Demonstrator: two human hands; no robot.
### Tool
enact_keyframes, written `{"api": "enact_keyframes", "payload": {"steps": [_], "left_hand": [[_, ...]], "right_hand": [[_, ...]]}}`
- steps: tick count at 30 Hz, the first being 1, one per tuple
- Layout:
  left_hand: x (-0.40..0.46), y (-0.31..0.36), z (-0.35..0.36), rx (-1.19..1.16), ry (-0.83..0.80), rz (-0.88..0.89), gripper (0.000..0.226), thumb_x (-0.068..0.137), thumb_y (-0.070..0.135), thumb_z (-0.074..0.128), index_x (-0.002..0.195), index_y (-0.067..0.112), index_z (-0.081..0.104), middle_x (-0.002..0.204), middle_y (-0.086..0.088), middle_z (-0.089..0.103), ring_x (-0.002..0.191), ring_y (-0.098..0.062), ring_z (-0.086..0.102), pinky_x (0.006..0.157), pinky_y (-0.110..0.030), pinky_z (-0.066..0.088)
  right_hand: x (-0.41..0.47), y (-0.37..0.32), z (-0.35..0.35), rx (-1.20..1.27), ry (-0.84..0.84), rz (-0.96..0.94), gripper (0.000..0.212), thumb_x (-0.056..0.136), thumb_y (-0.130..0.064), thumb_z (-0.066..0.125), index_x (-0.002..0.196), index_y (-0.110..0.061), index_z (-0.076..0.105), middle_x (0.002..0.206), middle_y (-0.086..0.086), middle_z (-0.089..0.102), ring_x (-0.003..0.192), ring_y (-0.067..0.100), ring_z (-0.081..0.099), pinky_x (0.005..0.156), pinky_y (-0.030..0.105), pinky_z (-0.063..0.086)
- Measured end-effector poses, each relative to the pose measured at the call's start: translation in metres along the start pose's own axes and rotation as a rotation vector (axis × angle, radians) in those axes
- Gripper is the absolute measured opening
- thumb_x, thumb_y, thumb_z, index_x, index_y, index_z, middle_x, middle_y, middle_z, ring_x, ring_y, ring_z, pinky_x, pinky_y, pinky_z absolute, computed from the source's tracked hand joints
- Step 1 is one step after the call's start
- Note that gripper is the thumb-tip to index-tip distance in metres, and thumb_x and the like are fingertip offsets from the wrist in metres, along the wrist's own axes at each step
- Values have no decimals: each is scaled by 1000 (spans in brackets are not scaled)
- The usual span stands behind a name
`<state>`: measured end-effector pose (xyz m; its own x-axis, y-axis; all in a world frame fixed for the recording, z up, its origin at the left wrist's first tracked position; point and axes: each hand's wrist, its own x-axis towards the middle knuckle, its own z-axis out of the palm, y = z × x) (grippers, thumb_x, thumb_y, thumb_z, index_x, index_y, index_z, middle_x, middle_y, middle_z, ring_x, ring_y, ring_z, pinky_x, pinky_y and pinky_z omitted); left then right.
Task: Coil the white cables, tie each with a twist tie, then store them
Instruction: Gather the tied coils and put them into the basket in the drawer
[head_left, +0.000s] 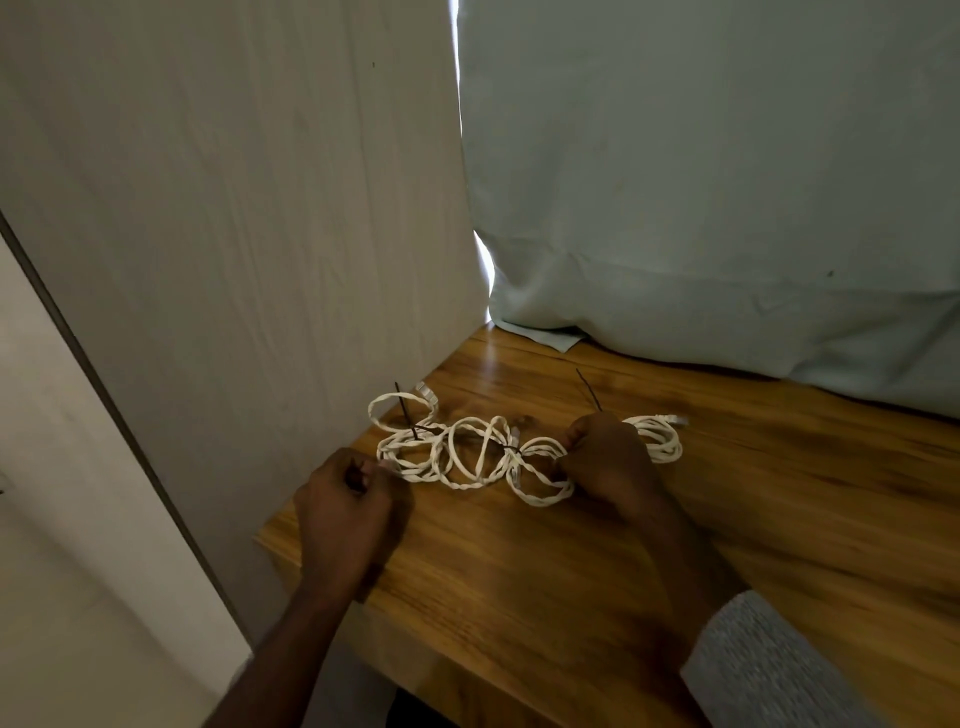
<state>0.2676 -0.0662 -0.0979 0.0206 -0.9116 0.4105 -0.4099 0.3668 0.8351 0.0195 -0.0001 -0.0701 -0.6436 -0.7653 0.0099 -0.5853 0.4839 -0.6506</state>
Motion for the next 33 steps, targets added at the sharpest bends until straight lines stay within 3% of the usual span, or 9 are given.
{"api": "enact_keyframes", "payload": {"steps": [3, 6, 10, 16, 19, 26, 29, 31, 33], "left_hand": [[-2, -3, 4, 110, -66, 39, 18, 91, 25, 65, 74, 18, 67, 68, 3, 65, 63, -10, 58, 57, -26, 42], [-10, 7, 14, 222, -189, 41, 24, 94, 49, 55, 83, 30, 66, 76, 12, 64, 72, -6, 58, 64, -29, 47], [-19, 24, 29, 198, -205, -10, 37, 94, 62, 47, 78, 32, 63, 72, 17, 59, 69, -1, 54, 65, -30, 49], [-24, 32, 35, 133, -134, -24, 39, 90, 61, 55, 70, 29, 64, 64, 13, 62, 64, -3, 57, 57, -27, 44], [-22, 24, 31, 93, -79, -13, 33, 90, 56, 59, 74, 28, 68, 66, 13, 65, 63, -3, 60, 56, -25, 42], [14, -7, -5, 167, 108, 112, 15, 95, 20, 59, 91, 11, 70, 79, -1, 67, 69, -16, 58, 70, -25, 38], [39, -15, -1, 249, -5, 32, 18, 95, 17, 58, 89, 7, 71, 76, -5, 65, 70, -23, 59, 69, -27, 37], [57, -20, 4, 269, -111, 5, 19, 93, 20, 60, 87, 8, 73, 80, -10, 72, 77, -29, 67, 69, -30, 45], [74, -22, 9, 252, -236, -52, 14, 88, 26, 66, 87, 17, 76, 85, -6, 75, 83, -25, 70, 73, -31, 52]], "right_hand": [[-2, -3, -1, -2, -21, -4, 23, 71, -17, 87, 88, -18, 71, 91, 0, 72, 82, 15, 69, 76, 38, 61], [-3, -3, -2, 31, -21, -17, 21, 74, -14, 84, 78, -22, 65, 84, -3, 68, 80, 14, 68, 75, 38, 61], [-2, -1, -1, 54, -13, -27, 23, 74, -15, 84, 75, -26, 63, 85, -6, 67, 82, 13, 66, 74, 36, 61], [1, 3, 0, 114, -25, 6, 24, 69, -21, 87, 80, -31, 67, 99, -3, 66, 89, 15, 65, 75, 38, 60], [1, 5, -3, 141, -47, 0, 26, 70, -24, 89, 87, -27, 69, 92, -8, 64, 81, 11, 66, 71, 33, 59], [1, 4, -8, 91, -93, -27, 19, 76, -16, 85, 77, -27, 70, 82, -5, 73, 71, 9, 69, 59, 25, 56], [4, 8, -9, 66, -82, -28, 19, 80, -13, 81, 77, -28, 72, 82, -5, 74, 72, 10, 71, 65, 31, 61], [5, 11, -11, 51, -89, -31, 16, 81, -14, 82, 79, -28, 73, 84, -5, 74, 73, 9, 71, 66, 31, 62], [6, 13, -13, 47, -116, -41, 15, 79, -16, 83, 80, -27, 73, 85, -4, 74, 74, 10, 71, 65, 30, 61]]}}
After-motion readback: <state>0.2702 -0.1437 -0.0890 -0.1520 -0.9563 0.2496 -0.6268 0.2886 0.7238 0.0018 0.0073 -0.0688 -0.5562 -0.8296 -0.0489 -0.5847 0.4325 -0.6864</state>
